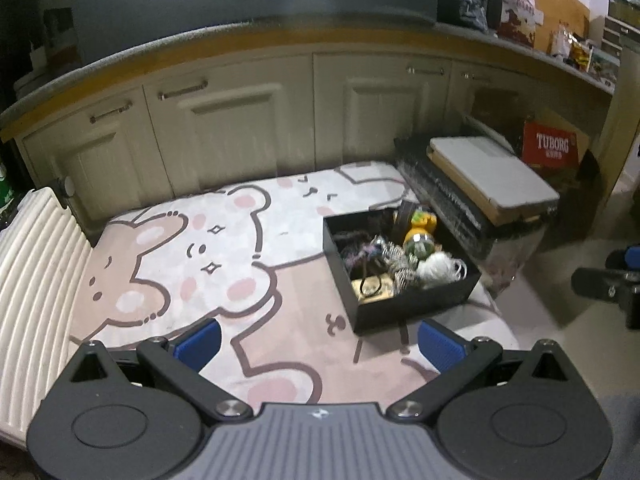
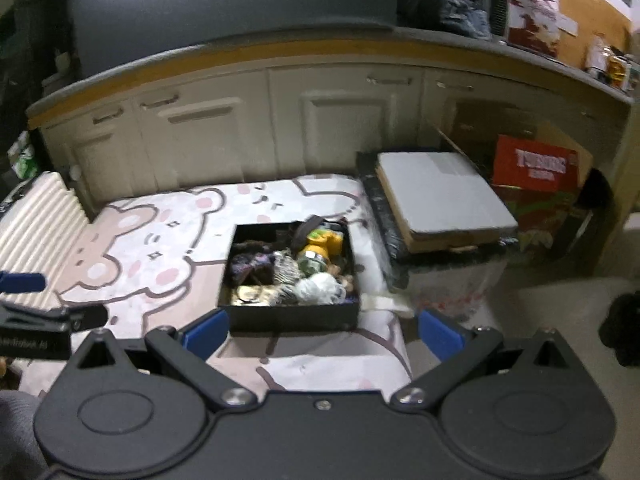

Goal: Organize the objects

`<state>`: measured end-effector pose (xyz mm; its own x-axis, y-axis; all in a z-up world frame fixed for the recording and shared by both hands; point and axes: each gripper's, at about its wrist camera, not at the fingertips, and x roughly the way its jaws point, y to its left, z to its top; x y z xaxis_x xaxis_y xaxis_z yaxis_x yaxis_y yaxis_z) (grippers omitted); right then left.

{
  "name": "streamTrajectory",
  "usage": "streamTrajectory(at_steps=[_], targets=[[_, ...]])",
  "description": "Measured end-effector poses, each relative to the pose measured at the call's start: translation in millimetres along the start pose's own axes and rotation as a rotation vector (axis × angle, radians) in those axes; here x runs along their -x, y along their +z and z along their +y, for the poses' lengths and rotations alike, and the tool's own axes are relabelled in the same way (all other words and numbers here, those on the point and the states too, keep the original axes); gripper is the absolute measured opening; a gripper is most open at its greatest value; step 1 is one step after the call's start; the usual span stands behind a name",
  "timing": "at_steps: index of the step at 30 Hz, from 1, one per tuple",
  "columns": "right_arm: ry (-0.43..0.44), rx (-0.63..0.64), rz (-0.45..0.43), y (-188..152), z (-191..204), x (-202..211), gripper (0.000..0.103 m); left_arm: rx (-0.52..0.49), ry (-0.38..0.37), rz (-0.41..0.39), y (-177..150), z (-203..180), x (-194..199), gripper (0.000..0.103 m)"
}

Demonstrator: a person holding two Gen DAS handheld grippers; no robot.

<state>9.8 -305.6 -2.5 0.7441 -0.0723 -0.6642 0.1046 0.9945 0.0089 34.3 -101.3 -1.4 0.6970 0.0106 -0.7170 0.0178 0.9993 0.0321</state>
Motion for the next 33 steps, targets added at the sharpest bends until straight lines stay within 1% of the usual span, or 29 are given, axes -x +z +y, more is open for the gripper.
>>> streamTrajectory(at_steps=[1,3,5,8,10,18,33], targets=[[-0.017,0.003,-0.005,-2,2,0,0.103,0.0,0.004,0.004,-1,0,-1,0.103],[-0.009,0.012,-0.002,-4,3,-1,0.103,0.014,0.002,0.008,-2,3,-1,0.103],[0.003,0.023,0.022,-7,6,-6,0.103,0.026,0.008,0.015,-3,5,-3,0.103],[-0.015,0.024,0.046,-9,8,-11,0.103,0.03,0.03,0.032,-4,5,-6,0.103],[-0.02,0.016,0.05,-9,8,-12,0.103,0.035,0.021,0.034,-4,6,-7,0.103],[-0.033,0.04,0.054,-9,14,-14,0.103,0.023,0.023,0.031,-5,4,-7,0.103],[-0.02,0.022,0.062,-9,11,-16,0.103,0.023,0.023,0.029,-5,4,-7,0.103]])
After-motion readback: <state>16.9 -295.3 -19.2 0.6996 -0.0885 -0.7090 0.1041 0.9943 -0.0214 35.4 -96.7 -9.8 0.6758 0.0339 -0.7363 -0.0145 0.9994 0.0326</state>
